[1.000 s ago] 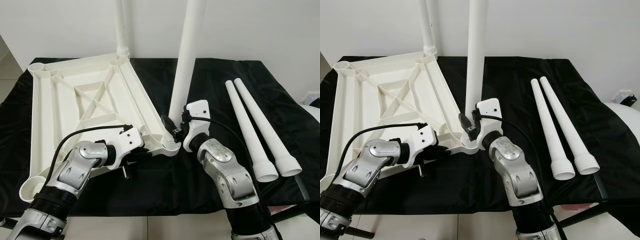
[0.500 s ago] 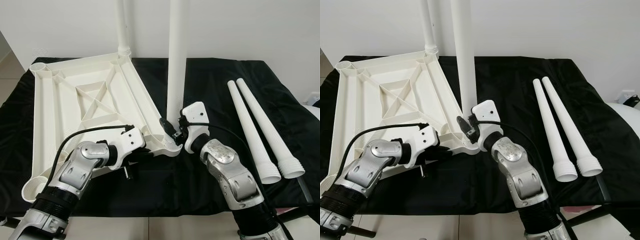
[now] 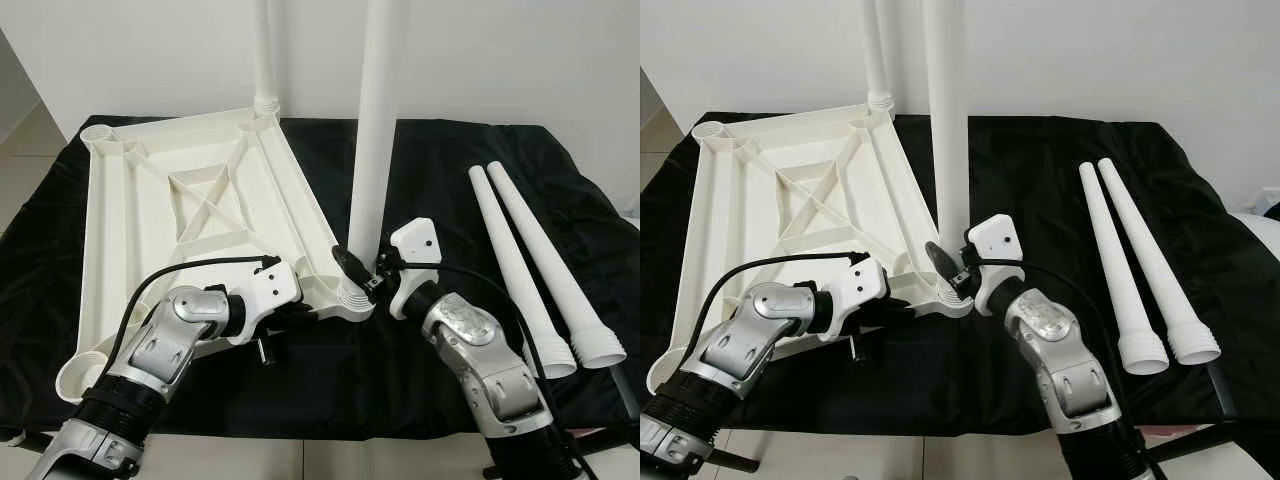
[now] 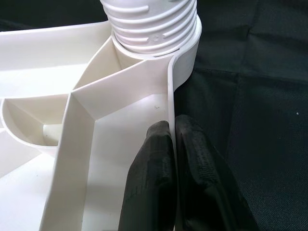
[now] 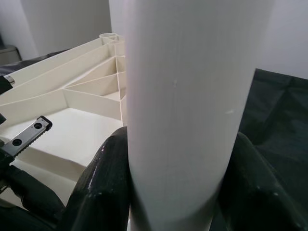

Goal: Building children table

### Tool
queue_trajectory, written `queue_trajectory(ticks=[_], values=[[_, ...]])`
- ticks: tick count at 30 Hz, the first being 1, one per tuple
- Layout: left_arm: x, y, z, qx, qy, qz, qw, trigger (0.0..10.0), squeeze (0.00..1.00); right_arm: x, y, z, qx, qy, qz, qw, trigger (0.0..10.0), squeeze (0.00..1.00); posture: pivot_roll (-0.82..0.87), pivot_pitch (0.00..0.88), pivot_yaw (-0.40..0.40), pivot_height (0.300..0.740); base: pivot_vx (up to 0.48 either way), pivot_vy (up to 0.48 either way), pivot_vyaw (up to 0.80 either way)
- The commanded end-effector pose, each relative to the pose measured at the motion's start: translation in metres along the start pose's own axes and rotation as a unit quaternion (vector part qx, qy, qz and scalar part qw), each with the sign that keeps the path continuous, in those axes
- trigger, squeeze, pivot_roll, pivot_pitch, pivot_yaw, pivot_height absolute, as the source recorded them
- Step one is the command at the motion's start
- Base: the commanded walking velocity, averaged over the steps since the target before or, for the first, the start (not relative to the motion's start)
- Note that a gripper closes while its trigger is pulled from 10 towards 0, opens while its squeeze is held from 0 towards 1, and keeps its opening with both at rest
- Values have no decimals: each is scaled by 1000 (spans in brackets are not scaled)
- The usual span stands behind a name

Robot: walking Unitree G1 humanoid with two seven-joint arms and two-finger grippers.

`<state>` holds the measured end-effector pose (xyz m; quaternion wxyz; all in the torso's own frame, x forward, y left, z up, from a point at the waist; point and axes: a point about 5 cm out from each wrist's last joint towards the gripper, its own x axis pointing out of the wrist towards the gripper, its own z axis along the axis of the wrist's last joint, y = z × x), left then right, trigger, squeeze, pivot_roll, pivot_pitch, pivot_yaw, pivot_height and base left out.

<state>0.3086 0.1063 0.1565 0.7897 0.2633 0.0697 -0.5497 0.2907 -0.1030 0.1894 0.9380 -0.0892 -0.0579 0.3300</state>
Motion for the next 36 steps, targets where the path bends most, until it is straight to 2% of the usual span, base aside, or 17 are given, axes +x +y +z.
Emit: queue_trajectory(ticks=[1, 5, 7, 15, 18, 24, 25, 28, 33, 36], values=[[-13, 18, 8, 17, -12, 61, 998, 0, 0, -22, 15, -74, 50, 173, 61, 982, 10000, 0, 4, 143, 9, 740, 0, 0, 0], [-17, 18, 7, 16, -10, 61, 998, 0, 0, -27, 13, -72, 38, 162, 85, 982, 10000, 0, 13, 147, 1, 740, 0, 0, 0], [-24, 21, 4, 19, -1, 60, 998, 0, 0, -32, 13, -70, 44, 150, 102, 982, 10000, 0, 15, 150, 1, 740, 0, 0, 0], [-34, 27, 1, 24, 12, 61, 998, 0, 0, -38, 13, -67, 51, 135, 127, 981, 10000, 0, 14, 154, 7, 740, 0, 0, 0], [-34, 28, 1, 25, 12, 62, 998, 0, 0, -41, 6, -67, 54, 128, 122, 983, 10000, 0, 14, 155, 8, 740, 0, 0, 0], [-34, 28, 1, 24, 11, 63, 998, 0, 0, -43, 5, -66, 59, 123, 123, 983, 10000, 0, 13, 155, 8, 740, 0, 0, 0], [-34, 30, 2, 21, 9, 65, 998, 0, 0, -45, 4, -63, 65, 105, 120, 985, 10000, 0, 9, 157, 8, 740, 0, 0, 0], [-35, 31, 2, 19, 7, 66, 998, 0, 0, -45, 5, -61, 68, 96, 120, 986, 10000, 0, 9, 157, 9, 740, 0, 0, 0], [-33, 30, 7, 10, -10, 58, 998, 0, 0, -45, 11, -44, 74, 42, 140, 986, 10000, 0, 10, 155, 8, 740, 0, 0, 0], [-32, 29, 8, 7, -15, 58, 998, 0, 0, -45, 12, -42, 78, 37, 144, 986, 10000, 0, 10, 155, 8, 740, 0, 0, 0]])
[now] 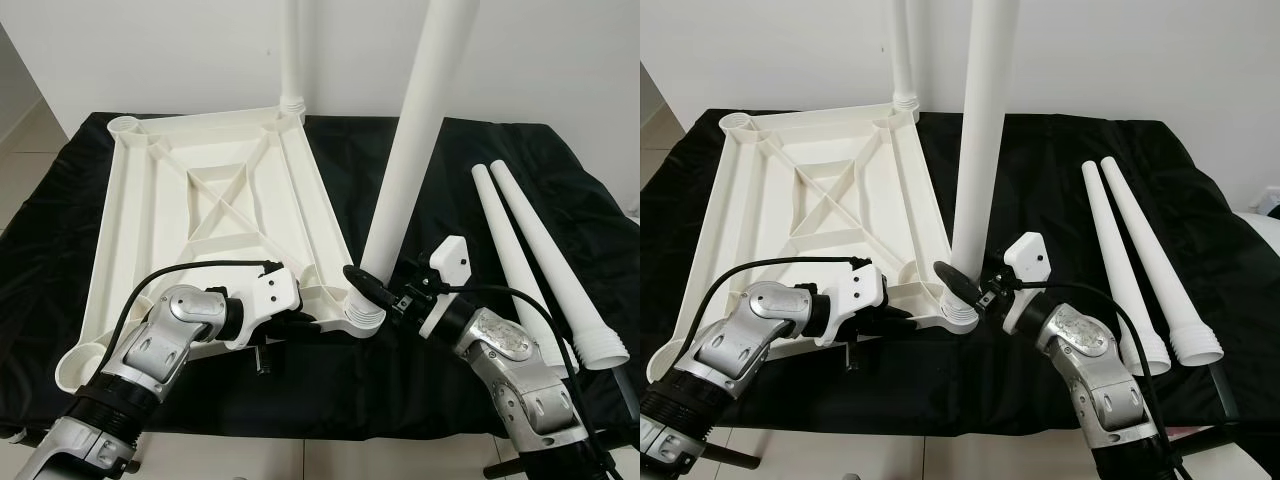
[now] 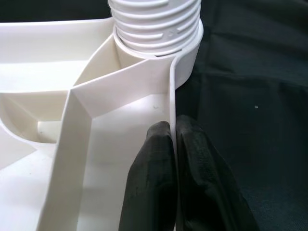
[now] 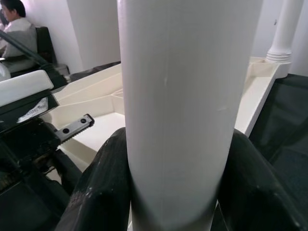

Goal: Building children table

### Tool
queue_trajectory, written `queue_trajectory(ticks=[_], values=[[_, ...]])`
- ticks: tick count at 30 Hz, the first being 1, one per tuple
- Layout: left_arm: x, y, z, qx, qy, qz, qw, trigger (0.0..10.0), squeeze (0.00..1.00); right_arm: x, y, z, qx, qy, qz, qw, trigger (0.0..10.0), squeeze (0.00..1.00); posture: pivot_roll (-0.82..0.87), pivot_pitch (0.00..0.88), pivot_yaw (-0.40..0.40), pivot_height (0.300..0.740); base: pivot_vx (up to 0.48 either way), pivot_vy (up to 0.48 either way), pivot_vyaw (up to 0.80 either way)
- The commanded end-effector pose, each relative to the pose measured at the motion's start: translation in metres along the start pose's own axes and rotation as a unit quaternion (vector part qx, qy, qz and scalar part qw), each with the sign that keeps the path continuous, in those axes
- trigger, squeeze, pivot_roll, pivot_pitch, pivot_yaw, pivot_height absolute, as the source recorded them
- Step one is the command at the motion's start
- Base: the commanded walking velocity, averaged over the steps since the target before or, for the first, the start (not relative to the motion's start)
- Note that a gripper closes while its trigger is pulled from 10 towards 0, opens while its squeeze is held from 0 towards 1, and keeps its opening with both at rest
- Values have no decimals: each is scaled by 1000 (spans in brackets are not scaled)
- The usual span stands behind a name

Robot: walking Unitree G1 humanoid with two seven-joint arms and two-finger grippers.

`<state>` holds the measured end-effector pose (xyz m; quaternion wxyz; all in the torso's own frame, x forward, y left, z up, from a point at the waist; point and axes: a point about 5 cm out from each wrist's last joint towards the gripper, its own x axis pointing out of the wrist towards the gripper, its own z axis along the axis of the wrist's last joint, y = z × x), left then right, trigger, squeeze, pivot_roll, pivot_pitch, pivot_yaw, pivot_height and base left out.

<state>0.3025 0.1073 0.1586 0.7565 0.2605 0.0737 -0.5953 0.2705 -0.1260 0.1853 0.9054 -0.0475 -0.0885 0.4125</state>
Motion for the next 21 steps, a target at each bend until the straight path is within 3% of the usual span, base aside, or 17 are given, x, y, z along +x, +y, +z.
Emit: queue_trajectory(ticks=[1, 7, 9, 11, 13, 14, 15, 16, 17, 21], values=[[-29, 29, 7, 0, -10, 111, 994, 0, 0, -16, 16, -37, 52, 86, 50, 994, 10000, 0, 8, 153, 8, 740, 0, 0, 0], [-17, 22, 11, -7, -26, 104, 994, 0, 0, -19, 23, -48, 53, 115, 61, 990, 10000, 0, 5, 152, 7, 740, 0, 0, 0], [-15, 23, 12, -10, -29, 110, 993, 0, 0, -18, 18, -62, 26, 153, 11, 988, 10000, 0, 2, 155, 6, 740, 0, 0, 0], [-15, 23, 12, -10, -29, 110, 993, 0, 0, -18, 18, -62, 26, 153, 11, 988, 10000, 0, 2, 155, 6, 740, 0, 0, 0], [-13, 25, 14, -12, -32, 119, 992, 0, 0, -14, 12, -69, 5, 168, -51, 984, 10000, 0, 0, 156, 7, 740, 0, 0, 0], [-13, 25, 14, -12, -32, 119, 992, 0, 0, -14, 12, -69, 5, 168, -51, 984, 10000, 0, 0, 156, 7, 740, 0, 0, 0], [-11, 26, 14, -10, -30, 123, 992, 10000, 0, -11, 10, -69, 8, 163, -71, 984, 10000, 0, -1, 156, 8, 740, 0, 0, 0], [-11, 27, 14, -6, -26, 126, 992, 10000, 0, -9, 9, -67, 11, 154, -81, 985, 10000, 408, -1, 157, 10, 740, 0, 0, 0], [-11, 28, 14, -6, -26, 130, 991, 10000, 1000, -8, 9, -65, 13, 146, -84, 986, 10000, 1000, -1, 157, 11, 740, 0, 0, 0], [-11, 28, 15, -4, -29, 128, 991, 10000, 1000, -7, 8, -63, 22, 137, -82, 987, 10000, 1000, 0, 157, 11, 740, 0, 0, 0]])
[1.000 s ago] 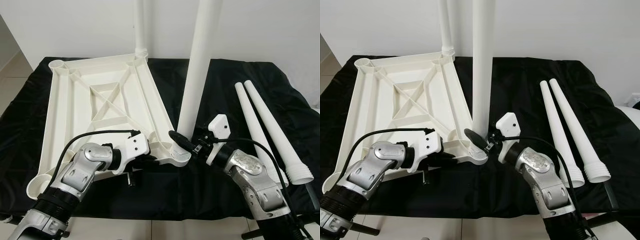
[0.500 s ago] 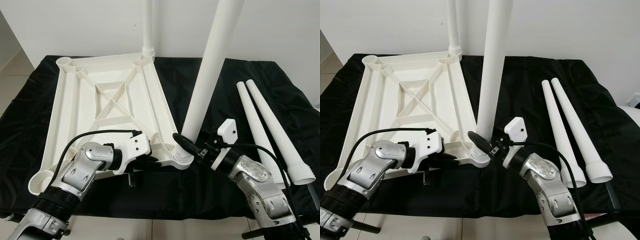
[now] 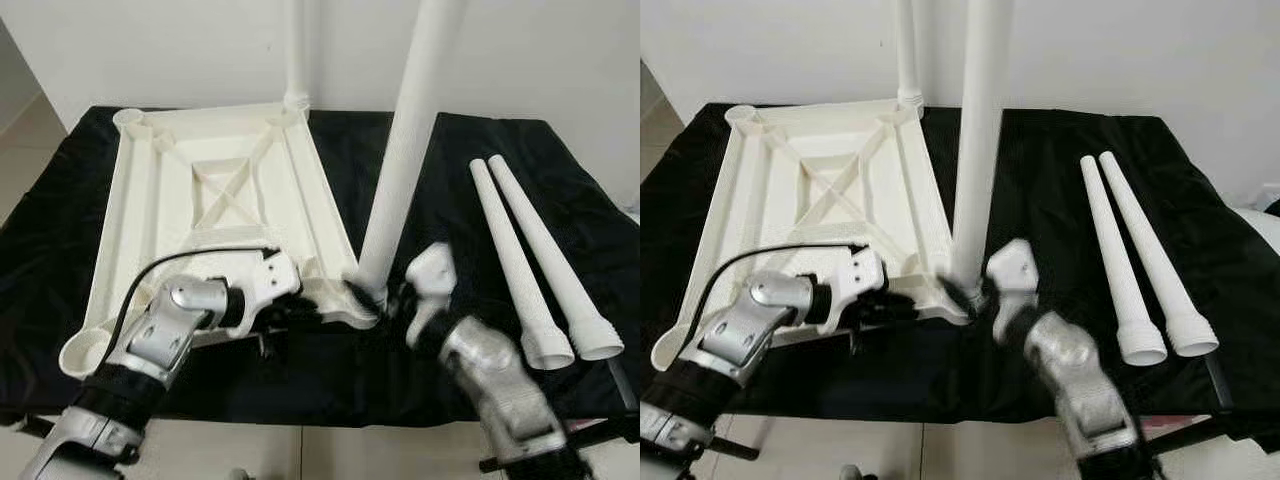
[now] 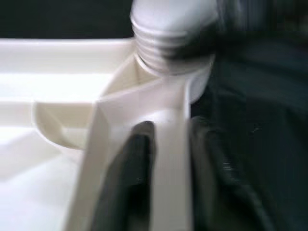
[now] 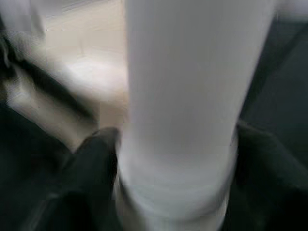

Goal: Building children table

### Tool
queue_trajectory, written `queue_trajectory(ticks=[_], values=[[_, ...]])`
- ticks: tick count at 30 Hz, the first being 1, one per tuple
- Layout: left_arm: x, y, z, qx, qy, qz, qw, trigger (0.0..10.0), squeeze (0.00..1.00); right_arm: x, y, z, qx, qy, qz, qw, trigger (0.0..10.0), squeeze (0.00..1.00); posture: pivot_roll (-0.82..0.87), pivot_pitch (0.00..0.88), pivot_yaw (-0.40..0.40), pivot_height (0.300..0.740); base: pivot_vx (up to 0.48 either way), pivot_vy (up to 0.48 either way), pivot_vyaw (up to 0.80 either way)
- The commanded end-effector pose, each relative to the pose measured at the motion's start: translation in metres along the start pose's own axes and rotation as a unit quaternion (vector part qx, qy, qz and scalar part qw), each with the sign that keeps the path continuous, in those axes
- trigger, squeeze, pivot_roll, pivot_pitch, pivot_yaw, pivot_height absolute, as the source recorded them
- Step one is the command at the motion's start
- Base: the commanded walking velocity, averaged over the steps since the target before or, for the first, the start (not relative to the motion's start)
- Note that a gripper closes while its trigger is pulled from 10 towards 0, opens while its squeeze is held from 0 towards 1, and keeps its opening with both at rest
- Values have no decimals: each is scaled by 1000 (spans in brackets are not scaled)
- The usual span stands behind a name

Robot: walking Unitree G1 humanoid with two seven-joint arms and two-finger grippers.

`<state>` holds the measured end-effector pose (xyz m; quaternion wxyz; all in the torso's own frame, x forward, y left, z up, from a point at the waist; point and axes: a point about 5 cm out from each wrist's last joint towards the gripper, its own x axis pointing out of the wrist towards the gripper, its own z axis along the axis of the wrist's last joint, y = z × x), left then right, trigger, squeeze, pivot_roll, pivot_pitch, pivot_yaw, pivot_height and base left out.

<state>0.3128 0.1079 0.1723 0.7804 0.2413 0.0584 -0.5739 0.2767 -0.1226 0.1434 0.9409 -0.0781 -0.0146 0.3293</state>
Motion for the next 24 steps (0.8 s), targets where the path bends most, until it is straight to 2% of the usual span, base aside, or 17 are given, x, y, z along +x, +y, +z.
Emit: queue_trajectory(ticks=[1, 4, 5, 7, 11, 24], values=[[-7, 14, 6, 11, -11, 95, 995, 10000, 1000, -5, 3, -22, 21, 52, 3, 998, 10000, 1000, 0, 157, 11, 740, 0, 0, 0], [-8, 15, 6, 13, -10, 101, 995, 10000, 1000, -4, 2, -18, 31, 38, 7, 999, 10000, 1000, 2, 157, 11, 740, 0, 0, 0], [-8, 15, 7, 11, -12, 101, 995, 10000, 0, -4, 5, -13, 40, 25, 21, 999, 10000, 0, 3, 158, 11, 740, 0, 0, 0], [-9, 13, 8, 9, -15, 89, 996, 10000, 0, -5, 11, -4, 53, -2, 51, 997, 10000, 0, 4, 157, 10, 740, 0, 0, 0], [-9, 13, 8, 10, -16, 93, 995, 10000, 0, -5, 14, 3, 55, -19, 61, 996, 10000, 0, 4, 158, 9, 740, 0, 0, 0], [-13, 10, 12, 10, -29, 96, 995, 10000, 0, -10, 4, 40, 29, -79, 46, 995, 10000, 0, -4, 157, 9, 740, 0, 0, 0]])
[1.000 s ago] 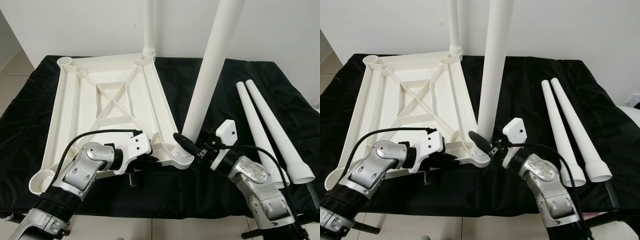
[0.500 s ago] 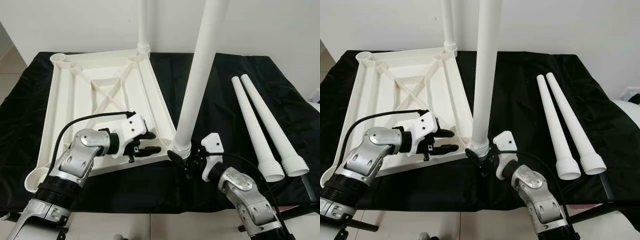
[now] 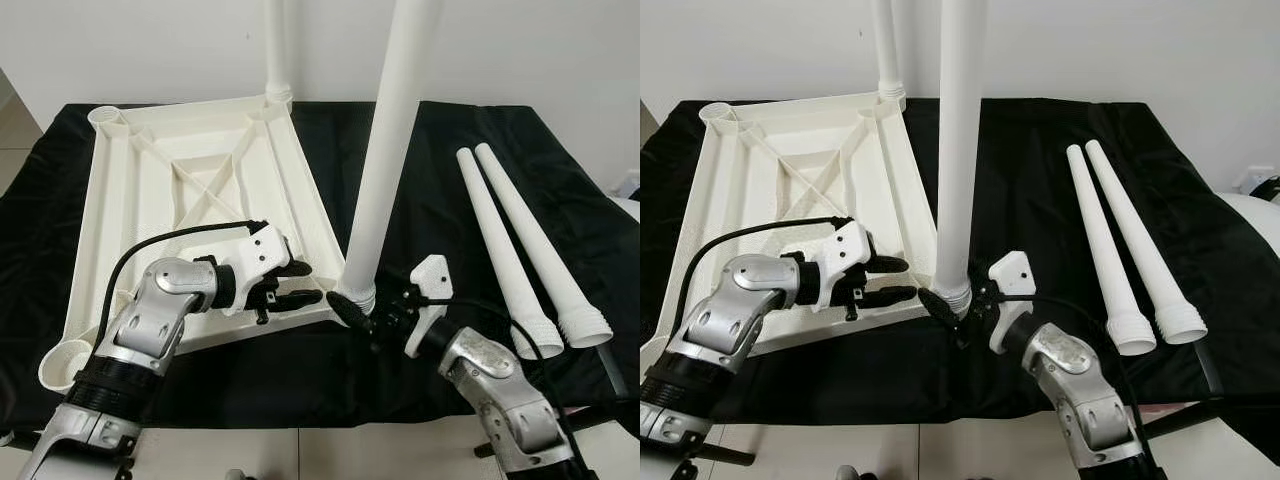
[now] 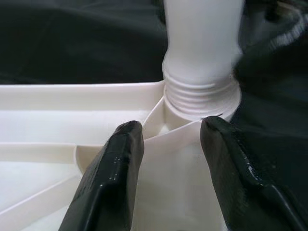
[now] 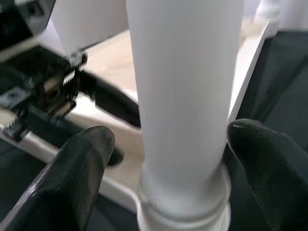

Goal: Building children table

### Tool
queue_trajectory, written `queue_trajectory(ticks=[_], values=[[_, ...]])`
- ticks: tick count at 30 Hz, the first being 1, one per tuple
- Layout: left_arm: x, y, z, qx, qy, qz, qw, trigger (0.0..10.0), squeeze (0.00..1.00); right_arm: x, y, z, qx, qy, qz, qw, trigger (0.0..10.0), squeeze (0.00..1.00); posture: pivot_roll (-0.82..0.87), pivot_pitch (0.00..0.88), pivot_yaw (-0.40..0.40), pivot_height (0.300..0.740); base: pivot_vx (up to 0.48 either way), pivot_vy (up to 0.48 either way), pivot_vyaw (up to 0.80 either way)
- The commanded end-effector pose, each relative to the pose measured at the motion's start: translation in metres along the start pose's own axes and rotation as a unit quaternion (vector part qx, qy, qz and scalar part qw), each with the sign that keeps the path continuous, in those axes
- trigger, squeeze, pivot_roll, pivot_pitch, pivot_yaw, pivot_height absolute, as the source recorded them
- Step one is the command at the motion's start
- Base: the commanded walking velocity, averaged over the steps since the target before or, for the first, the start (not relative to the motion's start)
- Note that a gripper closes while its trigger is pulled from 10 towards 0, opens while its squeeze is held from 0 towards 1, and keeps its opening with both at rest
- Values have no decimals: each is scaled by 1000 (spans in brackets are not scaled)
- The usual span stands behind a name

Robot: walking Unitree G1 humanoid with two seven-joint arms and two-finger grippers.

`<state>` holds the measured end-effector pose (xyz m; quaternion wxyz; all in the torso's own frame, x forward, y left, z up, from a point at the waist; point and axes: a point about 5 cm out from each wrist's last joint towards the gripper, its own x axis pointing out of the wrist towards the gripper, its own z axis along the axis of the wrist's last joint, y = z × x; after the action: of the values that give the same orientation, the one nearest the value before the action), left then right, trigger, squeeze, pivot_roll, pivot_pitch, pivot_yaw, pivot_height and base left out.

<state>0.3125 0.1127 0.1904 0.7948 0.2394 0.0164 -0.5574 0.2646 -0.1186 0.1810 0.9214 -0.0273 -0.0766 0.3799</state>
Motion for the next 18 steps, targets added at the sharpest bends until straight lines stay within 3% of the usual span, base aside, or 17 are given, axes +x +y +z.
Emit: queue_trajectory(ticks=[1, 6, 7, 16, 17, 18], values=[[-3, 3, -1, -7, 2, 63, 998, 10000, 1000, -3, -2, 4, -1, -1, -6, 1000, 10000, 0, -5, 156, 10, 740, 0, 0, 0], [-7, -5, -3, -5, 11, 40, 999, 10000, 1000, -4, -7, 9, -4, -6, -16, 1000, 10000, 0, -3, 154, 8, 740, 0, 0, 0], [-7, -8, -5, -3, 17, 34, 999, 10000, 0, -4, -8, 9, -6, -6, -20, 1000, 10000, 0, -3, 153, 7, 740, 0, 0, 0], [3, -14, -20, -11, 58, 43, 997, 10000, 0, 3, -7, 14, -3, -12, -17, 1000, 10000, 0, -11, 142, -2, 740, 0, 0, 0], [4, -14, -22, -14, 61, 47, 997, 8275, 0, 5, -6, 15, -3, -13, -13, 1000, 10000, 0, -12, 140, -5, 740, 0, 0, 0], [5, -14, -23, -17, 62, 49, 997, 8275, 0, 5, -5, 16, -3, -13, -11, 1000, 10000, 0, -12, 140, -5, 740, 0, 0, 0]])
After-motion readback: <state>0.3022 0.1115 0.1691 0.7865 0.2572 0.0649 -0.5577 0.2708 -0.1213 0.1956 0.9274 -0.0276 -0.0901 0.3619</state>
